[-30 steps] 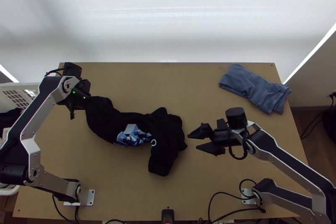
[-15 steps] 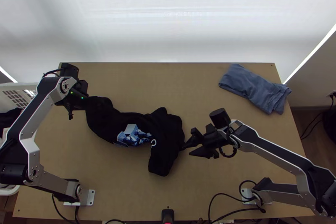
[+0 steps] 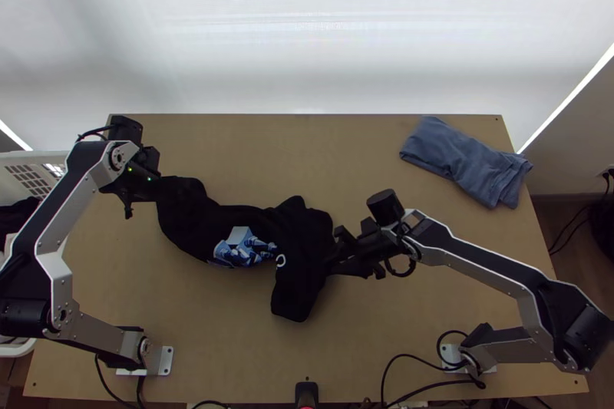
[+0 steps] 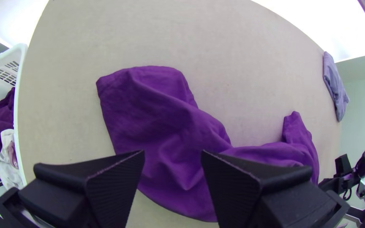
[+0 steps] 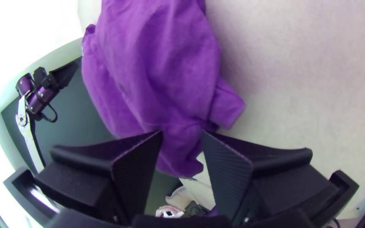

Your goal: Fold the t-shirt

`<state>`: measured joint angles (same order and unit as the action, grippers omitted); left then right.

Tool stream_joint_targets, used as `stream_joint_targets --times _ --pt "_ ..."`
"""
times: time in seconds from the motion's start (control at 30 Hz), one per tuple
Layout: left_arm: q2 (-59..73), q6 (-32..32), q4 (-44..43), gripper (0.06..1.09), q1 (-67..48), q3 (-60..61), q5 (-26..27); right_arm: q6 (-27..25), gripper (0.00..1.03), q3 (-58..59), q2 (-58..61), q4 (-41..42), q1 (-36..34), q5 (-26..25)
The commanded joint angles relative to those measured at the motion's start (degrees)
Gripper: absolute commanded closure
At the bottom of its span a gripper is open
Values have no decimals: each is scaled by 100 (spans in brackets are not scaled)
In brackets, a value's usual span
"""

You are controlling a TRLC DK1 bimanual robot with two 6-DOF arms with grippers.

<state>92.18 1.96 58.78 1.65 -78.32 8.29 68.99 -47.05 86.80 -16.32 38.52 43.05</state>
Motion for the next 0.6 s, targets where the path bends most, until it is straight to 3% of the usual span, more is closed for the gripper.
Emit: stream_joint_targets --times 0.0,0.57 --pt "-139 -2 28 41 72 89 -30 62 57 -120 170 67 32 -7" --pt "-69 -90 19 41 204 54 -30 79 57 -375 715 419 340 -104"
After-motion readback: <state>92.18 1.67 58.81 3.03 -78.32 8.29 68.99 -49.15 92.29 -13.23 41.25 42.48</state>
